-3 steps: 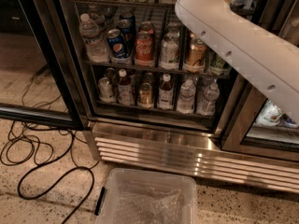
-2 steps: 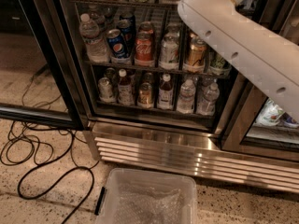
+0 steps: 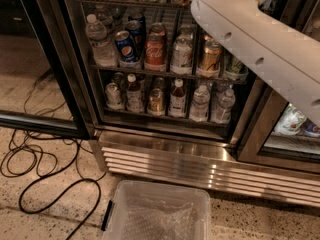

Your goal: Pick orange can from top shelf of fridge

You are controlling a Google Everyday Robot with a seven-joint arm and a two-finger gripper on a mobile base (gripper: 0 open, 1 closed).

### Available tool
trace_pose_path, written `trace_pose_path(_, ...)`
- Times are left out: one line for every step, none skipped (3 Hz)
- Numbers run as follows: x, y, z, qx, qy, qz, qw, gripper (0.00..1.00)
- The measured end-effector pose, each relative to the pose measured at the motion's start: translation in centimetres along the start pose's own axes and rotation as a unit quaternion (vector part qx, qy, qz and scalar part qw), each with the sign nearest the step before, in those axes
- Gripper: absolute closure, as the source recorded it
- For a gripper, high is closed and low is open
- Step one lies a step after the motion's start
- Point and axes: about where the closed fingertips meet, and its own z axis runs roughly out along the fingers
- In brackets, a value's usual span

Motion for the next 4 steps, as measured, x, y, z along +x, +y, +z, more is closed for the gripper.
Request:
trace_pose_path(1.4,0.4,-3.5,0.013,0.03,0.005,0.9994,1.0)
trace_pose_path(3.1,0.8,-7.7,0.032,0.07,0.01,0.997,1.0)
trace_pose_path(3.1,0.8,-7.7,0.032,0.07,0.01,0.997,1.0)
trace_pose_path(5.1,0.4,-8.9,0.036,0.101,0.053,0.9928,1.0)
